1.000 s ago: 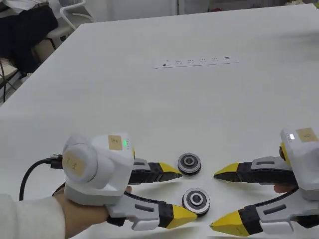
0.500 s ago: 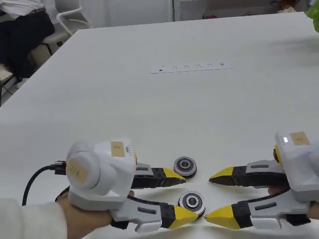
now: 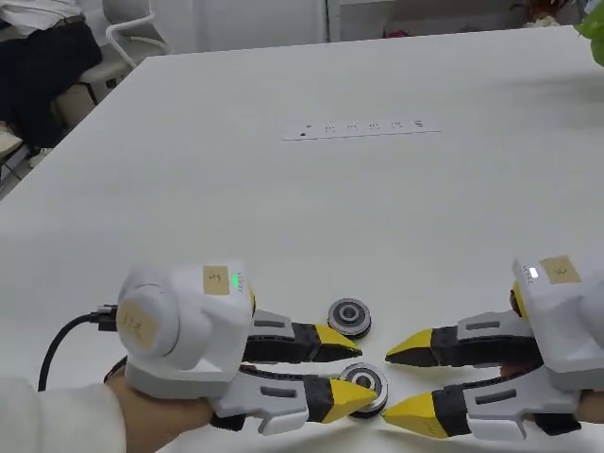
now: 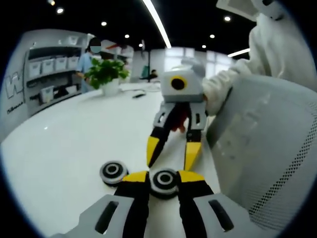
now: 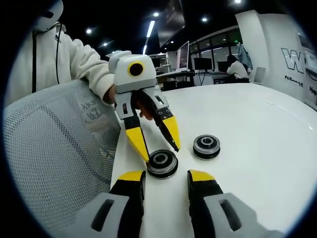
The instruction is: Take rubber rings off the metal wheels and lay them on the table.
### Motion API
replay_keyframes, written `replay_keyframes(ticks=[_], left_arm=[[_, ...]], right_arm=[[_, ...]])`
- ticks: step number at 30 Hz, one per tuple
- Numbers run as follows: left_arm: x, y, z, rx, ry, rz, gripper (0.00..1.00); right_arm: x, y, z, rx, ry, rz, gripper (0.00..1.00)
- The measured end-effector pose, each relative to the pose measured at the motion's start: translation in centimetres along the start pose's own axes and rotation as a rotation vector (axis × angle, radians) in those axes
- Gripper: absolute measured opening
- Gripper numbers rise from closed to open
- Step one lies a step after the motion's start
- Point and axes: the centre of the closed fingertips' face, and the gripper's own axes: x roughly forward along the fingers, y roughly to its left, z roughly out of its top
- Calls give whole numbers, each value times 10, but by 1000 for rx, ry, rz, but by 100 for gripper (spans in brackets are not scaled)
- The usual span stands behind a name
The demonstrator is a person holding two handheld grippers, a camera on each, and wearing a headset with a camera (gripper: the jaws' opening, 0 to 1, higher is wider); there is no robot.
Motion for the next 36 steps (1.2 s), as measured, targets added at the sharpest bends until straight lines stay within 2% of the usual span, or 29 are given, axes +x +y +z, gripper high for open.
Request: replay_keyframes(ticks=[4,5,8,10,12,13,20,28,36], left_arm=[[1,-2,-5,28,29,-3,19],[-1,-2,-6,44,29,7,18],[-1,-2,-4,41,23,3,18],[0,-1,-3,70,20,11,17],[0,-3,-5,65,33,0,14],[1,-2,-3,69,20,1,14],[3,7,-4,65,16,16,14],[3,8,-5,59,12,19,14],[2,7,-5,54,5,21,14]], right_arm=[[2,3,-1,-5,9,11,29],[3,4,-1,-6,11,14,28],[5,4,-3,-5,22,17,27],[5,3,-4,-6,28,13,26],[5,1,-2,2,21,6,24],[5,0,-1,3,18,2,23],[9,-1,1,-6,23,-9,21],[6,-1,1,-12,24,-13,17],[6,-1,0,-13,27,-22,16]])
